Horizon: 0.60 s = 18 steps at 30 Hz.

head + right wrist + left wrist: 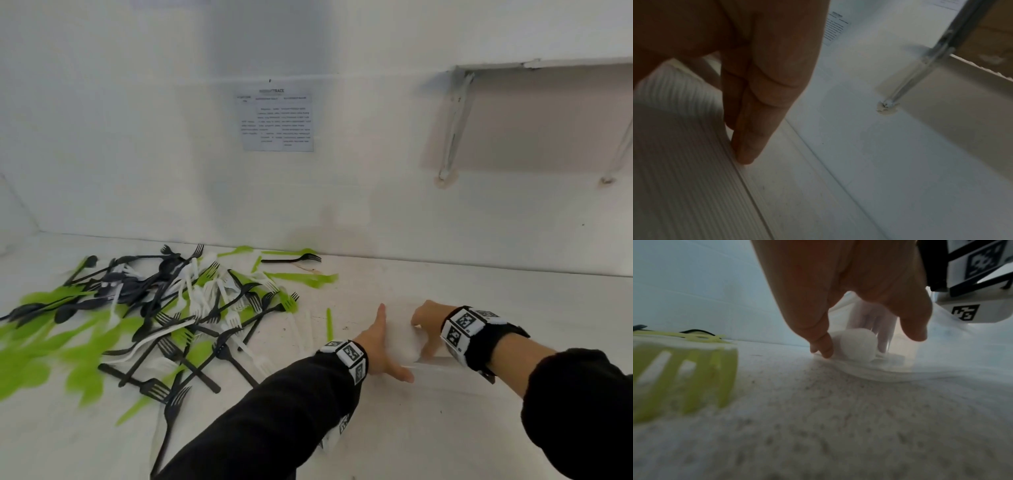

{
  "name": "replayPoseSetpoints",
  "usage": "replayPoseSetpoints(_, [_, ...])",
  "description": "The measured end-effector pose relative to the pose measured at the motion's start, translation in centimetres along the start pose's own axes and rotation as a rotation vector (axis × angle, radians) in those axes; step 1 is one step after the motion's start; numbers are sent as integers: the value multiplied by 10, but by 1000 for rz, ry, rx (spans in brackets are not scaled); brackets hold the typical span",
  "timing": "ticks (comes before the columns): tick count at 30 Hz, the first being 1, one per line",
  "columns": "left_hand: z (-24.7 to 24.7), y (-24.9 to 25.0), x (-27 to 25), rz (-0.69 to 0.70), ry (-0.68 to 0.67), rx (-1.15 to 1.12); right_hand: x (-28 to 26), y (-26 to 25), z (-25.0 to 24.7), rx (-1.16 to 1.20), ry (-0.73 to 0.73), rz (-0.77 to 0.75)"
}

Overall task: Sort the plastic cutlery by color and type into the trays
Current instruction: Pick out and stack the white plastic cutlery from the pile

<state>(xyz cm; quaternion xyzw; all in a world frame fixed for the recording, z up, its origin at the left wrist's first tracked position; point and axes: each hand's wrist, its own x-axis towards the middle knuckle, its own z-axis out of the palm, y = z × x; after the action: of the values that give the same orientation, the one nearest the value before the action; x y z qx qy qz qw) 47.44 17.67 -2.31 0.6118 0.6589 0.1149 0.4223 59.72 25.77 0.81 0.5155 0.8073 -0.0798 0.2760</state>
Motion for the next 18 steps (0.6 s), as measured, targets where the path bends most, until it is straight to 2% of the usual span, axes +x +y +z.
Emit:
replayPoseSetpoints(5, [-13,12,-9,2,-62,51,-20,-2,-20,35,49,-6])
replayPoseSetpoints(9, [-26,-3,-17,56,-47,-8,-42,-31,-55,45,138,-35])
replayPoseSetpoints(13, [-57,-40,-37,120,96,-62,-38,-86,-84,145,246,-142])
replayPoseSetpoints(18, [-131,-113,-78,106,325,72,-11,-194,-101,284,363,-340])
